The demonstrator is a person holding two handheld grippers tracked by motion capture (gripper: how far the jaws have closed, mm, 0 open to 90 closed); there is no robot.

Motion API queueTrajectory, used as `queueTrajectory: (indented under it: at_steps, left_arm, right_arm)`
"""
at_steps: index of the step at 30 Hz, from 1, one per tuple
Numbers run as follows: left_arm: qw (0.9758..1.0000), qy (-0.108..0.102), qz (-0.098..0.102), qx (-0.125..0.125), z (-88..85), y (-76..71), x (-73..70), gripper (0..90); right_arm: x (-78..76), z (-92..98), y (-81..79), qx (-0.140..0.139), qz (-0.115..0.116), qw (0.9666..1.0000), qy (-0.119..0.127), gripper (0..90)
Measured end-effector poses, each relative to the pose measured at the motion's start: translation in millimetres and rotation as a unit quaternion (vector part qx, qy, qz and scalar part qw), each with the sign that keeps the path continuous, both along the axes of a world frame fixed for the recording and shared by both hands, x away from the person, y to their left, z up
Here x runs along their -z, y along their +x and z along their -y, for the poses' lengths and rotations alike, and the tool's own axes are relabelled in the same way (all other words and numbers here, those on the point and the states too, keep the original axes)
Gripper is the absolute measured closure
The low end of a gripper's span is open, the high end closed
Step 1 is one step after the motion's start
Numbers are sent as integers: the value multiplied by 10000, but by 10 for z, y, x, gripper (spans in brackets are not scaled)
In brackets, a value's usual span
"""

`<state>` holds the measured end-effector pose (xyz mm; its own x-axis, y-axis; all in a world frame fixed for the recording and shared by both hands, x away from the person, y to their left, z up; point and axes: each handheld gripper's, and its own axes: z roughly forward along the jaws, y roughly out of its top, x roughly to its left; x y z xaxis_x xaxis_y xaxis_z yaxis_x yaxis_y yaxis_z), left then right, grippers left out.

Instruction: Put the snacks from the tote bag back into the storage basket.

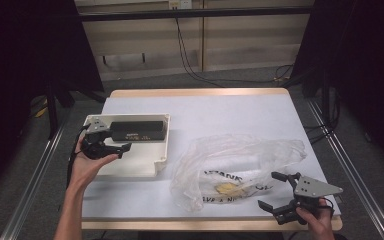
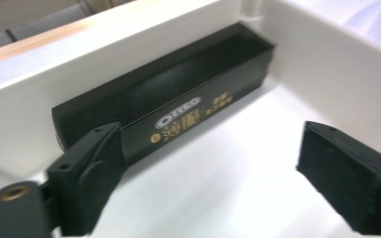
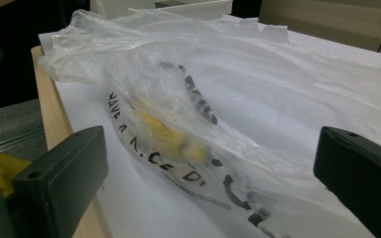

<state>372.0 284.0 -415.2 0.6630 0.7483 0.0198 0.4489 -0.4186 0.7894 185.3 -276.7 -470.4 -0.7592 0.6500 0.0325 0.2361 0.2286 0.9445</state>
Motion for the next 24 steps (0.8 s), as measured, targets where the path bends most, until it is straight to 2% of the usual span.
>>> queueTrajectory:
  at_steps: [2, 4, 7, 9, 12, 13, 16, 18, 19, 21, 22, 24]
  left_arm:
    - [9999, -92, 101, -7, -62, -61, -44, 58]
    - [9996, -173, 174, 137, -143, -116, -96, 45]
    - [9988, -372, 288, 97, -293, -196, -178, 44]
    - [9984, -368, 427, -29, -378, -237, -219, 42]
    - [9975, -449, 517, -198, -531, -279, -261, 42]
    - [9966, -495, 576, -322, -572, -293, -266, 42]
    - [9954, -366, 777, -417, -662, -364, -266, 41]
    - [9960, -264, 783, -341, -745, -378, -270, 41]
    - [9955, -257, 847, -346, -773, -383, -272, 41]
    - [9919, -608, 1012, -460, -947, -372, -289, 38]
    - [9919, -608, 1012, -460, -947, -372, -289, 39]
    - [9906, -595, 1119, -512, -1058, -367, -279, 39]
  right_arm:
    - [-2, 8, -2, 0, -9, 10000, 0, 2]
    - [0, 9, 0, 26, 7, 10000, 17, 2]
    - [-2, 7, -5, 39, 9, 10000, 7, 2]
    - [-1, -1, -2, 28, 2, 10000, -1, 2]
    - [-1, -11, 1, 70, -1, 10000, -14, 2]
    - [-1, -10, 3, 33, -10, 10000, -2, 2]
    - [1, -8, 8, 26, -4, 10000, 9, 2]
    - [3, 1, 11, 34, -21, 10000, -2, 1]
    - [1, 4, 10, 53, -34, 10000, -5, 2]
    - [2, 3, 8, 52, -31, 10000, -7, 2]
    - [2, 3, 8, 52, -31, 10000, -7, 2]
    - [4, 1, 11, 25, -16, 10000, -3, 2]
